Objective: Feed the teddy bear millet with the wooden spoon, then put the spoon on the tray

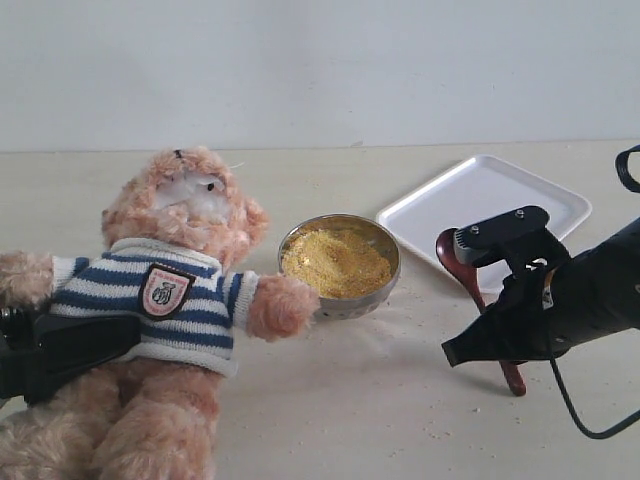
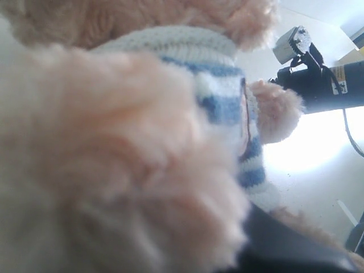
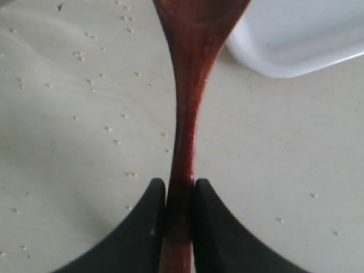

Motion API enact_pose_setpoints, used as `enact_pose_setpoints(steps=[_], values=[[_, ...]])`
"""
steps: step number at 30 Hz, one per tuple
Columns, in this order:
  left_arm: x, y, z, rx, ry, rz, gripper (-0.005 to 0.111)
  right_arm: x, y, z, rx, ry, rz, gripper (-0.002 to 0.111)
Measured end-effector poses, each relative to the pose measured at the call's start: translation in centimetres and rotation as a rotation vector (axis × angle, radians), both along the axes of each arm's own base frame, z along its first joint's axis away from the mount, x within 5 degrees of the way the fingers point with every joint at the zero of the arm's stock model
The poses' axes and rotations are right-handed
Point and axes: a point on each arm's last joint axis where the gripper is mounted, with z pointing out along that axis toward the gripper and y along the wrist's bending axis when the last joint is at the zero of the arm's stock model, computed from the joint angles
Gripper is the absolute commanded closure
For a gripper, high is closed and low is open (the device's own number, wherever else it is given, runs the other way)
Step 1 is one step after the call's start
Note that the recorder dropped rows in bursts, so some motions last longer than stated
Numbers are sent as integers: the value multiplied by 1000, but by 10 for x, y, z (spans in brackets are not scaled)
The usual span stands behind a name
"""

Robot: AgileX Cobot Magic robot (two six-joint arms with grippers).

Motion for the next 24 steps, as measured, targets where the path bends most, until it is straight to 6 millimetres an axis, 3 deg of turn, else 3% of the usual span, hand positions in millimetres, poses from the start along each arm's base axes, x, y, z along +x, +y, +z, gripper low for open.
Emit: enact_pose_setpoints(steps=[20, 24], values=[[0, 0, 0, 3, 1, 3, 102, 6, -3, 2, 27, -43, -13, 108], [0, 0, 0, 2, 3, 4, 102, 8, -2, -12, 21, -18, -9, 108]])
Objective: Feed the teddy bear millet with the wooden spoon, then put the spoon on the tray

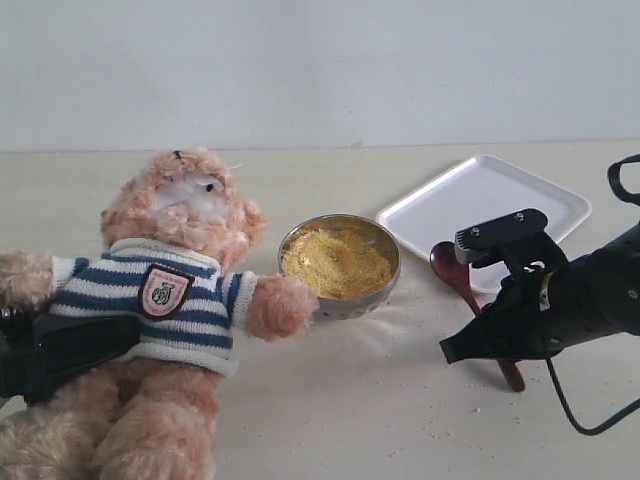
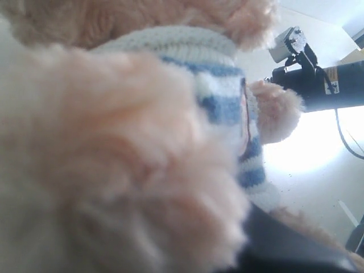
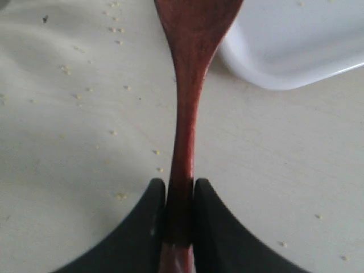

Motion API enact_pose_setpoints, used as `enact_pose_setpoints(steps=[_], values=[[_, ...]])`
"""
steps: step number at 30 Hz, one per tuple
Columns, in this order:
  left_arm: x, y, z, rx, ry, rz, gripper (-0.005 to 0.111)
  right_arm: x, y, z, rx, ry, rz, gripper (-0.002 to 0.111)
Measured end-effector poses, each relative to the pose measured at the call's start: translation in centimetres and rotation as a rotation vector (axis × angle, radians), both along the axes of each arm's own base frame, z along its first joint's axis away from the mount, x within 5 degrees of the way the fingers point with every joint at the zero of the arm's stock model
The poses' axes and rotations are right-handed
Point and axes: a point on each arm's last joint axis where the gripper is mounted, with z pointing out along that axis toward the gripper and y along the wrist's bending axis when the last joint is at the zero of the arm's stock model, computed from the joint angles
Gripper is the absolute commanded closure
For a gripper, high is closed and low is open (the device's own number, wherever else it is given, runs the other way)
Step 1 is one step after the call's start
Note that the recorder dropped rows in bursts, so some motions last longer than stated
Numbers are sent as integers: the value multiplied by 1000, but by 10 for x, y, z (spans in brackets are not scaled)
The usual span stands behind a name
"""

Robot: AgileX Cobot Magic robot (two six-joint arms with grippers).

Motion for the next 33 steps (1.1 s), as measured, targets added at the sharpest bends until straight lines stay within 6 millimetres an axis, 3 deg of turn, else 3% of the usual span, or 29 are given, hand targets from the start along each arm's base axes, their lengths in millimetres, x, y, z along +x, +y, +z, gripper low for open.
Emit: enact_pose_setpoints(steps=[9, 13, 21, 29, 33], values=[[0, 0, 0, -2, 3, 1, 102, 2, 1, 1, 13, -18, 1, 108], [0, 0, 0, -2, 3, 1, 102, 0, 0, 13, 14, -41, 4, 108], [0, 0, 0, 0, 3, 0, 102, -8, 12, 76, -105, -110, 183, 108], [0, 0, 0, 0, 3, 0, 102, 4, 52, 162, -381, -172, 395, 108], [0, 0, 0, 0, 3, 0, 102, 9, 64, 181, -548, -159, 461, 108]])
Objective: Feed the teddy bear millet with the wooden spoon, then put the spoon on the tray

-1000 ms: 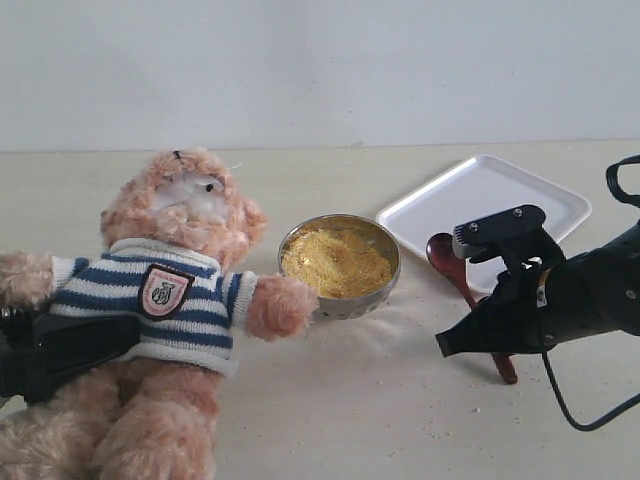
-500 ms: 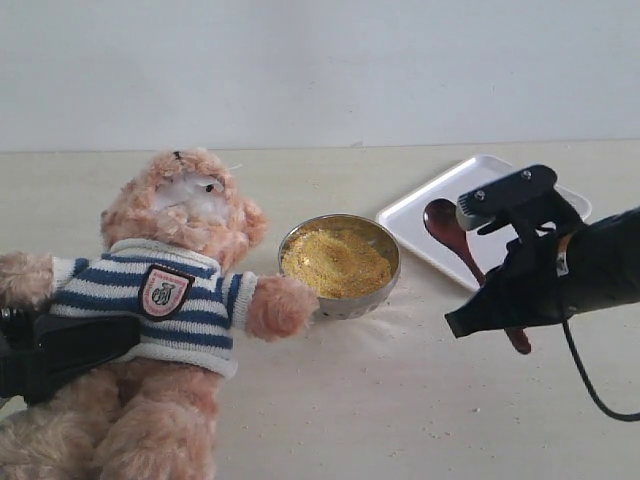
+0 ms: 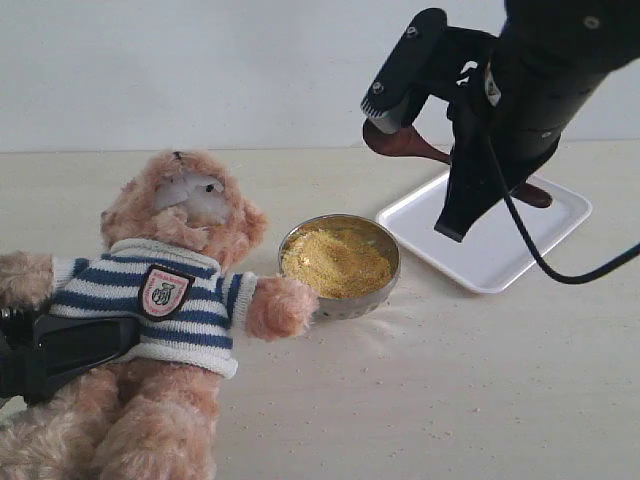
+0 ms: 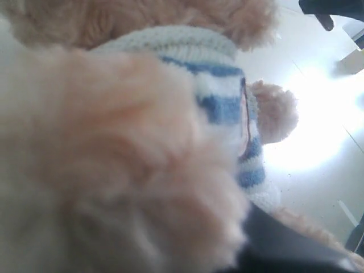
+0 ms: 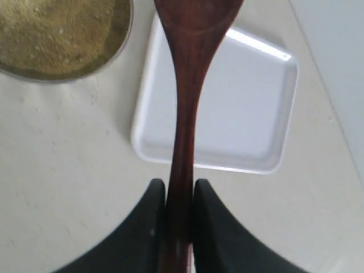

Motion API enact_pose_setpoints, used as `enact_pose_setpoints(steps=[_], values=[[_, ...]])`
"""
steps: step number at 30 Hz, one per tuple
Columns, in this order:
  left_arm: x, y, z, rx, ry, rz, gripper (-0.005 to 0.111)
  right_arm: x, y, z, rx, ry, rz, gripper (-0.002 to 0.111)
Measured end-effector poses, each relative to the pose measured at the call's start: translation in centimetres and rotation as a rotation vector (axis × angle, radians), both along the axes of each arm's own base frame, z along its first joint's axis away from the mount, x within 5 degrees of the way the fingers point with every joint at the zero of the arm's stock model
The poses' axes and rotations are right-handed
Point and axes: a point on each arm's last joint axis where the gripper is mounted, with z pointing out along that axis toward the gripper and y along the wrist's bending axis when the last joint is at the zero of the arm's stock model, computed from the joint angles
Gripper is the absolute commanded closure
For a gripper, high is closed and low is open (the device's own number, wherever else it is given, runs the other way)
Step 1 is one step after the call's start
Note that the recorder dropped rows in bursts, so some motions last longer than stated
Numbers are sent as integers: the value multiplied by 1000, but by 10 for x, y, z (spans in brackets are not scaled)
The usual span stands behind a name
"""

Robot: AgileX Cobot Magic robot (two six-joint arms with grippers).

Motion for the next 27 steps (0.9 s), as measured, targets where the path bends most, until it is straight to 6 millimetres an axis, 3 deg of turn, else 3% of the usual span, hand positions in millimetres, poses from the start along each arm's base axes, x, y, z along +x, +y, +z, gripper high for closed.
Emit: enact_pose_setpoints(steps=[5, 8, 14, 22, 27], values=[[0, 0, 0, 0, 0, 0, 102, 11, 15, -27, -275, 96, 23, 108], [0, 0, 0, 0, 0, 0, 102, 11, 27, -44, -356, 115, 63, 108], [0, 0, 0, 9, -13, -7, 102, 9, 51, -59, -485, 50, 160, 108], [0, 0, 0, 19, -18, -6, 102, 15, 59, -82, -580, 52, 196, 108], [1, 2, -2, 39, -18, 7, 102, 16, 61, -84, -570, 48, 205, 108]])
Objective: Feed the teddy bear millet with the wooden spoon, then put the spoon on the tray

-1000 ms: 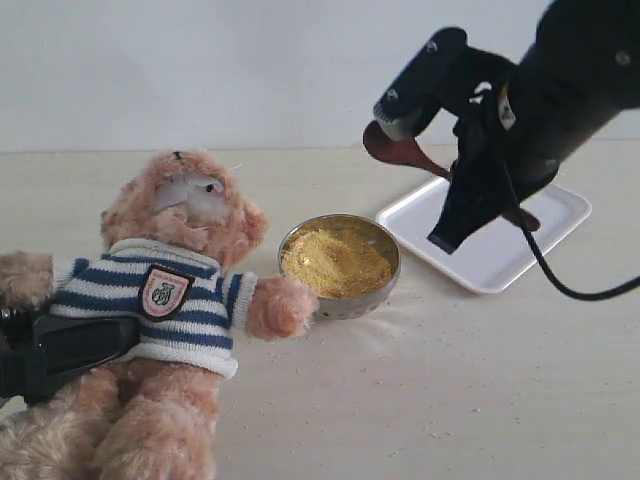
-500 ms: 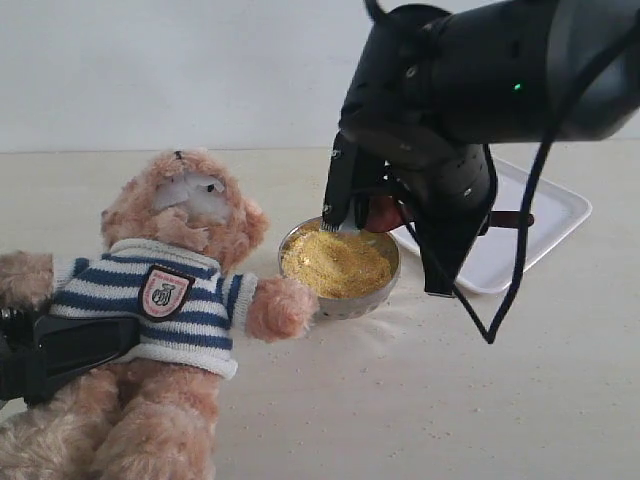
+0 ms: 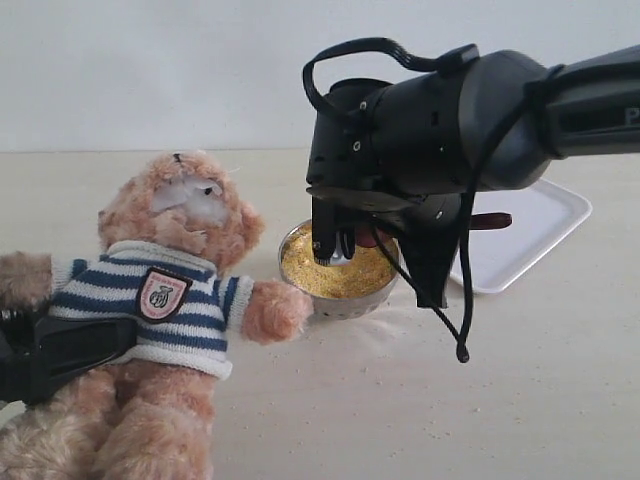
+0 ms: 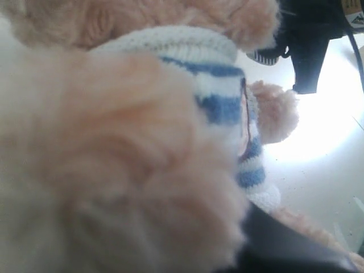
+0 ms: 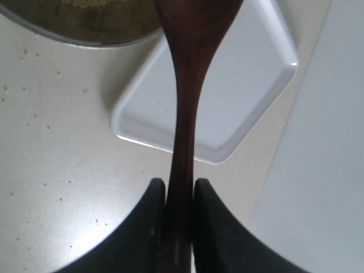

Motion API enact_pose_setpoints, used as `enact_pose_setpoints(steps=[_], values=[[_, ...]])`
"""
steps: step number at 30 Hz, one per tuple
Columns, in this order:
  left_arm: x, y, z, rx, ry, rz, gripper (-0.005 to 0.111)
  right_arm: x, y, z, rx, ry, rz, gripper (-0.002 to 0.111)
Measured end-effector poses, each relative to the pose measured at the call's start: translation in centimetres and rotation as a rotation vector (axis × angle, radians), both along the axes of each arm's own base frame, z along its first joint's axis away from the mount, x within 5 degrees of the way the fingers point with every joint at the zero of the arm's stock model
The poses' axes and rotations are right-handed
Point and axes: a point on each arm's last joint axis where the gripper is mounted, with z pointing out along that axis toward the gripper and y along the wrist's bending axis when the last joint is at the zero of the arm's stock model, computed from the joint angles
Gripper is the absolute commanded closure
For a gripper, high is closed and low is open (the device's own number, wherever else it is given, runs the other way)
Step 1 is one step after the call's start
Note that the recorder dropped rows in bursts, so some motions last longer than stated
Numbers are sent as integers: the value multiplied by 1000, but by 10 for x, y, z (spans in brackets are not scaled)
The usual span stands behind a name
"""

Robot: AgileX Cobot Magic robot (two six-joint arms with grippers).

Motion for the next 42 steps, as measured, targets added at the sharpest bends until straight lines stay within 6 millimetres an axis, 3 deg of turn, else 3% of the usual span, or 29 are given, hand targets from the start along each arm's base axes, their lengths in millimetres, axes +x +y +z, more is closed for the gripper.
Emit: enact_pose_setpoints(steps=[10, 18, 30, 35, 42], values=[[1, 2, -2, 24, 2, 19, 102, 1, 4, -1, 34, -5, 30, 108], [1, 2, -2, 24, 2, 19, 102, 5, 8, -31, -36, 52, 28, 108], [1, 2, -2, 29, -4, 16, 102, -2, 12, -38, 3, 102, 0, 108], [1, 2, -2, 29, -4, 16, 102, -4, 13, -37, 41, 109, -22, 108], [1, 2, -2, 29, -4, 16, 102, -5, 9, -19, 86, 88, -39, 108]])
